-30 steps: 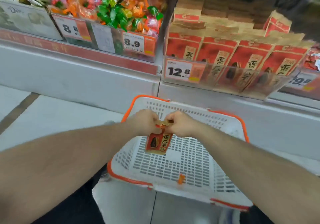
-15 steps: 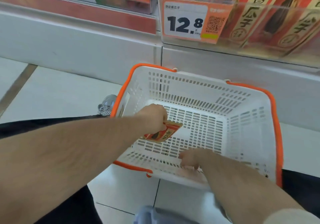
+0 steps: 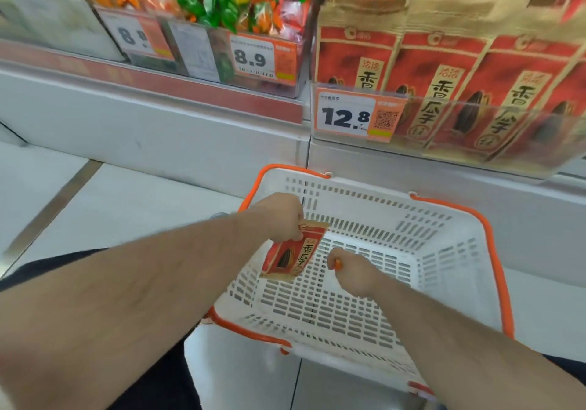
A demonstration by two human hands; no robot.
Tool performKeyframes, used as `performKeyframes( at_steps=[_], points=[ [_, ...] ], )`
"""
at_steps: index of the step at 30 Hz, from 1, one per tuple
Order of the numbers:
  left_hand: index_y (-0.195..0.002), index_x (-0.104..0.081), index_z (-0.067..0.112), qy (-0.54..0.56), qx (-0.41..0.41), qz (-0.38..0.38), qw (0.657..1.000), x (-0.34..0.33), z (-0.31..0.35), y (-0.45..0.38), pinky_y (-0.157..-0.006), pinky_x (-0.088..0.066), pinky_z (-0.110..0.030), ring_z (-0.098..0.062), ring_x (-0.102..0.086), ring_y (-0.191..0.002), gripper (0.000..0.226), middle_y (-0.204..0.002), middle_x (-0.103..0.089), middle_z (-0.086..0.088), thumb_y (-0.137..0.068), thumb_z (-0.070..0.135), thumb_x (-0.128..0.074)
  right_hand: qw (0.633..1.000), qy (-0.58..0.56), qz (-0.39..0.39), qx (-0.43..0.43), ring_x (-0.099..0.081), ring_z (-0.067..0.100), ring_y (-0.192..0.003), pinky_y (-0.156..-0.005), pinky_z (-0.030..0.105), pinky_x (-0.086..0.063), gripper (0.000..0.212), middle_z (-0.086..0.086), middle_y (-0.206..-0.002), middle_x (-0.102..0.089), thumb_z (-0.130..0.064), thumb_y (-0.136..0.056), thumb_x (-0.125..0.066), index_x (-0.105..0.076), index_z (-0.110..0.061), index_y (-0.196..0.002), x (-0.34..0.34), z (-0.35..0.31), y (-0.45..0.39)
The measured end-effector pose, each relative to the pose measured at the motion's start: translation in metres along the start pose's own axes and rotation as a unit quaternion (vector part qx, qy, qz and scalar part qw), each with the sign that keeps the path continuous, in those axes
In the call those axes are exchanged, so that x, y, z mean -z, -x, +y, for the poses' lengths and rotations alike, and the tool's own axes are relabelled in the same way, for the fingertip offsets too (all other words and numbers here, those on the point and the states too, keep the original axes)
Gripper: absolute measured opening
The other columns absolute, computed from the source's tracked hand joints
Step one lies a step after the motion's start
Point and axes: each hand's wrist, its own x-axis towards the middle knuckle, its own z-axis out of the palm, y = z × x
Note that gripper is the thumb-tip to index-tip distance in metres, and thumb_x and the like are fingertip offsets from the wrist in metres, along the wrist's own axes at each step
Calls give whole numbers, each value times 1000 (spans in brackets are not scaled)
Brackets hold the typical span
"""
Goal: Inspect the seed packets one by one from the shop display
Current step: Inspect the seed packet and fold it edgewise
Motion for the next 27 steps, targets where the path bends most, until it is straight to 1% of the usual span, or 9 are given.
performKeyframes(
  at_steps=[4, 7, 11, 13, 15, 18, 22, 25, 27],
  points=[
    [-79, -61, 9, -51, -9, 29, 998, 42, 3, 26, -46, -40, -23, -13, -50, -52, 18, -62, -55, -1, -90, 23, -67, 995, -33, 80, 54, -52, 24, -66, -56, 36, -43, 17, 5, -81, -54, -17, -96, -47, -42, -27, -84, 41, -52, 39],
    [-80, -64, 9, -35, 0, 51, 998, 71, 4, 45, -46, -43, -24, -15, -58, -49, 19, -61, -59, -2, -89, 24, -70, 989, -43, 103, 98, -56, 26, -68, -69, 50, -51, 18, 7, -87, -56, -18, -101, -41, -36, -25, -86, 63, -82, 64],
    [-88, -68, 6, 36, -1, 92, 995, 106, -6, 69, -62, -60, -30, -23, -74, -70, 18, -83, -73, -8, -89, 23, -72, 979, -66, 144, 127, -64, 30, -75, -56, 34, -44, 14, 9, -99, -60, -17, -102, -42, -32, -27, -100, 88, -116, 92],
    [-87, -68, 7, 76, 5, 118, 990, 116, -18, 77, -70, -62, -34, -22, -74, -73, 16, -84, -74, -8, -88, 22, -74, 974, -69, 166, 136, -69, 22, -75, -58, 31, -44, 17, 3, -106, -62, -21, -101, -45, -31, -28, -109, 95, -131, 103],
    [-84, -69, 9, 102, 9, 134, 986, 123, -29, 80, -74, -63, -37, -21, -74, -74, 15, -83, -74, -7, -88, 22, -74, 970, -57, 175, 160, -70, 16, -76, -63, 34, -50, 15, -1, -110, -63, -26, -101, -48, -35, -31, -106, 99, -144, 114],
    [-84, -69, 10, 134, 8, 154, 979, 133, -39, 81, -75, -63, -37, -20, -73, -77, 12, -83, -73, -5, -87, 20, -75, 963, -38, 188, 189, -69, 15, -82, -81, 47, -55, 13, -4, -106, -66, -31, -100, -49, -39, -39, -96, 102, -159, 121],
    [-81, -68, 17, 150, -7, 189, 970, 145, -45, 81, -62, -58, -30, -15, -69, -70, 11, -79, -71, 0, -87, 23, -74, 946, 2, 239, 218, -68, 21, -80, -77, 51, -54, 16, -3, -93, -67, -32, -98, -50, -39, -44, -93, 106, -183, 127],
    [-76, -64, 21, 165, -18, 217, 962, 151, -49, 81, -52, -43, -23, -10, -61, -63, 16, -73, -67, 5, -85, 25, -76, 913, 50, 316, 253, -61, 18, -75, -68, 40, -50, 12, -11, -80, -60, -27, -99, -51, -43, -34, -104, 111, -206, 135],
    [-79, -67, 20, 191, -27, 244, 950, 154, -51, 79, -51, -41, -23, -10, -61, -64, 14, -74, -68, 5, -83, 26, -78, 887, 83, 359, 278, -53, 14, -71, -64, 33, -43, 14, -14, -78, -55, -26, -98, -55, -49, -27, -110, 117, -225, 140]
  ],
)
